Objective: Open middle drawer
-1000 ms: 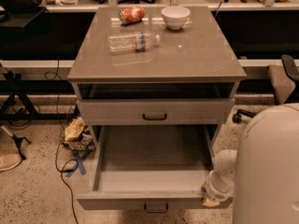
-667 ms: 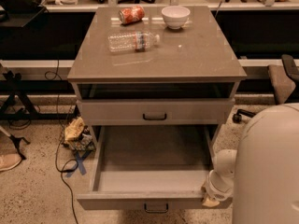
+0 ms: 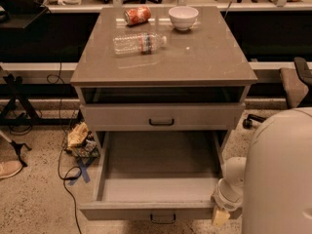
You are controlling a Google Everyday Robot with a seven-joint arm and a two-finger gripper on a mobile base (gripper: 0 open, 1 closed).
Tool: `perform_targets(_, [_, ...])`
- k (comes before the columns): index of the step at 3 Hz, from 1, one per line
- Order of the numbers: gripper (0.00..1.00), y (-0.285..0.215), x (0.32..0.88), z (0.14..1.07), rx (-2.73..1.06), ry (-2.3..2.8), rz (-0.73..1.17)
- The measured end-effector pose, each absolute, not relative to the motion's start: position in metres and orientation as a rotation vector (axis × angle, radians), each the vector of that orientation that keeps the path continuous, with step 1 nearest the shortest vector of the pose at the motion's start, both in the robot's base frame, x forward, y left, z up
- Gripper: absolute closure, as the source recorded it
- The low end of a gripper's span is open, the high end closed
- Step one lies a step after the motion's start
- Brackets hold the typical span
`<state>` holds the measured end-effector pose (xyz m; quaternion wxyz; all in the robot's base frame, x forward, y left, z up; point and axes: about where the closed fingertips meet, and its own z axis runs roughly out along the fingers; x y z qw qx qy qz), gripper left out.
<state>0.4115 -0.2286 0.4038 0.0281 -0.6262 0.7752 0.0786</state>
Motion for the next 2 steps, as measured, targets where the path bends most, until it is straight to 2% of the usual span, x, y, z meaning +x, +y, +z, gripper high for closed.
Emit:
perform_targets(1, [0.00, -0.231, 0.409, 0.410, -1.918, 2.379, 0.240])
perform_targets(2, [0.00, -0.236, 0.400, 0.432, -1.880, 2.328, 0.211])
